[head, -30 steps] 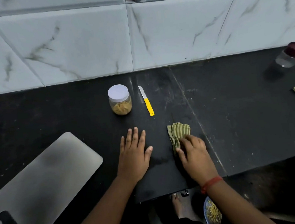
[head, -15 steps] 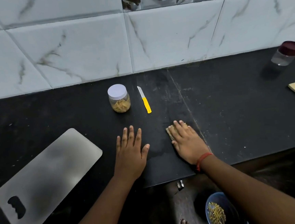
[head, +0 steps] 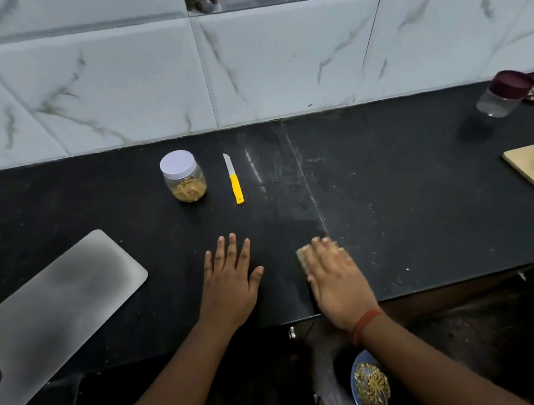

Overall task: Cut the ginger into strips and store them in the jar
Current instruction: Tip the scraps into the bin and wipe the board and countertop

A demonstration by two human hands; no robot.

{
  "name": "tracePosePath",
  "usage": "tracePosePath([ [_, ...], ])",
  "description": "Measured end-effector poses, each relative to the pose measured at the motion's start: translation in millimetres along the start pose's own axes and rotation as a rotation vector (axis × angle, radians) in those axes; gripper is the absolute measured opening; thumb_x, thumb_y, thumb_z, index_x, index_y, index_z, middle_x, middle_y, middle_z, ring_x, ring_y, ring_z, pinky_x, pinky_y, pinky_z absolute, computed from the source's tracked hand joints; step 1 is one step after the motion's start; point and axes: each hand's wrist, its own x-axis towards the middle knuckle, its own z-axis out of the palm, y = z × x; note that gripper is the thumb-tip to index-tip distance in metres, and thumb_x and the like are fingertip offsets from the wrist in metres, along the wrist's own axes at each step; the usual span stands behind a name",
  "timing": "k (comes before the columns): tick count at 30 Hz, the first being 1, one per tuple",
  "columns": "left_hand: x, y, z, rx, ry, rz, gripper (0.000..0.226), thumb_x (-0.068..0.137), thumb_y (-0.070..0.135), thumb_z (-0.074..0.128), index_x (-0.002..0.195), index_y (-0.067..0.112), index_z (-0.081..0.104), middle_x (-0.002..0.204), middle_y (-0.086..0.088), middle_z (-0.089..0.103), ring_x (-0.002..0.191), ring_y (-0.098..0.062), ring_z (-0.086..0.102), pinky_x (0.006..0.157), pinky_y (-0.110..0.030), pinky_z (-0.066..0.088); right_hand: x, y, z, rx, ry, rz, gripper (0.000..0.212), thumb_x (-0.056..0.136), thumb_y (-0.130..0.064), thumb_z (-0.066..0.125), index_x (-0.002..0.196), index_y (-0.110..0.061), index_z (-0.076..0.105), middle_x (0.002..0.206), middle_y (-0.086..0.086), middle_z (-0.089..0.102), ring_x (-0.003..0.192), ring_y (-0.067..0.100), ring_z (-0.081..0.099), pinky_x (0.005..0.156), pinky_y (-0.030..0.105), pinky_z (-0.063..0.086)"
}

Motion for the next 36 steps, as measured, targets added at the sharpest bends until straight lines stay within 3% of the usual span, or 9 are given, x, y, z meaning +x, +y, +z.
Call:
tracePosePath([
  [9,14.0,17.8,6.2,0.019,-0.002,-0.044,0.078,0.094,0.063,-0.004,0.162,0.026,0.003,0.169,-0.003,-0.007,0.155,-0.022,-0.017,0.126,-0.047,-0.006,45.5,15.5,-0.3,0.047,0.033,0.097,0.056,0.095,-0.036,0.036,0.148,-0.018,0.031,0.155,0.012,0.026,0.145,0.033,0.016,0.117,0.048,0.020],
  [12,15.3,18.1,8.3,0.050,-0.020,-0.040,0.078,0.094,0.063,-0.005,0.162,0.026,0.002,0.170,-0.004,-0.007,0.155,-0.022,-0.017,0.126,-0.047,-0.007,61.6,13.3,8.8,-0.014,-0.018,-0.333,0.056,0.095,-0.035,0.040,0.148,-0.022,0.031,0.156,0.009,0.025,0.145,0.029,0.018,0.118,0.046,0.019],
  [16,27.8,20.1,7.6,0.034,-0.007,-0.038,0.077,0.095,0.062,-0.001,0.162,0.024,0.008,0.170,-0.006,-0.001,0.156,-0.023,-0.013,0.126,-0.047,-0.005,105.4,32.4,3.6,0.066,0.028,0.134,0.054,0.098,-0.034,0.032,0.149,-0.019,0.028,0.156,0.011,0.024,0.145,0.031,0.015,0.118,0.046,0.019],
  [20,46.4,14.9,6.1,0.031,-0.024,0.000,0.079,0.094,0.062,-0.001,0.162,0.023,0.009,0.170,-0.007,-0.001,0.156,-0.024,-0.012,0.125,-0.046,-0.006,124.1,24.4,11.5,0.033,-0.004,-0.224,0.052,0.098,-0.032,0.035,0.148,-0.022,0.031,0.156,0.007,0.024,0.146,0.028,0.018,0.118,0.045,0.020],
  [23,58.7,12.5,5.3,0.036,-0.039,-0.003,0.080,0.092,0.062,-0.005,0.162,0.025,0.003,0.170,-0.005,-0.006,0.155,-0.023,-0.015,0.125,-0.045,-0.010,147.4,26.3,8.2,0.073,0.048,0.164,0.051,0.097,-0.028,0.034,0.147,-0.018,0.031,0.154,0.010,0.028,0.144,0.031,0.019,0.117,0.046,0.020],
  [27,73.8,4.0,5.8,0.032,-0.018,0.044,0.077,0.096,0.061,0.002,0.162,0.024,0.010,0.170,-0.007,0.001,0.156,-0.024,-0.010,0.125,-0.047,-0.006,167.9,18.2,13.0,0.032,0.002,-0.186,0.051,0.096,-0.025,0.037,0.146,-0.022,0.034,0.154,0.006,0.029,0.144,0.028,0.021,0.118,0.044,0.021],
  [30,83.4,-2.9,6.4,0.033,-0.027,0.042,0.076,0.096,0.061,0.002,0.162,0.024,0.006,0.170,-0.005,-0.002,0.156,-0.023,-0.013,0.125,-0.047,-0.008,188.9,25.6,8.3,0.061,0.039,0.186,0.051,0.094,-0.026,0.035,0.145,-0.020,0.034,0.153,0.009,0.030,0.142,0.031,0.022,0.117,0.044,0.021],
  [34,91.2,-10.1,8.0,0.044,-0.035,0.055,0.075,0.097,0.061,0.004,0.162,0.024,0.009,0.170,-0.006,0.001,0.156,-0.024,-0.010,0.126,-0.049,-0.005,199.3,10.9,15.8,0.015,0.018,-0.196,0.051,0.094,-0.026,0.038,0.144,-0.022,0.036,0.151,0.007,0.033,0.141,0.028,0.026,0.116,0.043,0.024],
  [36,94.1,-12.7,8.4,0.054,-0.044,0.052,0.075,0.097,0.061,0.002,0.162,0.024,0.009,0.170,-0.005,0.001,0.156,-0.024,-0.011,0.126,-0.050,-0.005,204.1,23.9,11.7,0.065,0.054,0.076,0.050,0.094,-0.026,0.037,0.145,-0.022,0.034,0.151,0.008,0.033,0.142,0.029,0.024,0.116,0.042,0.024],
])
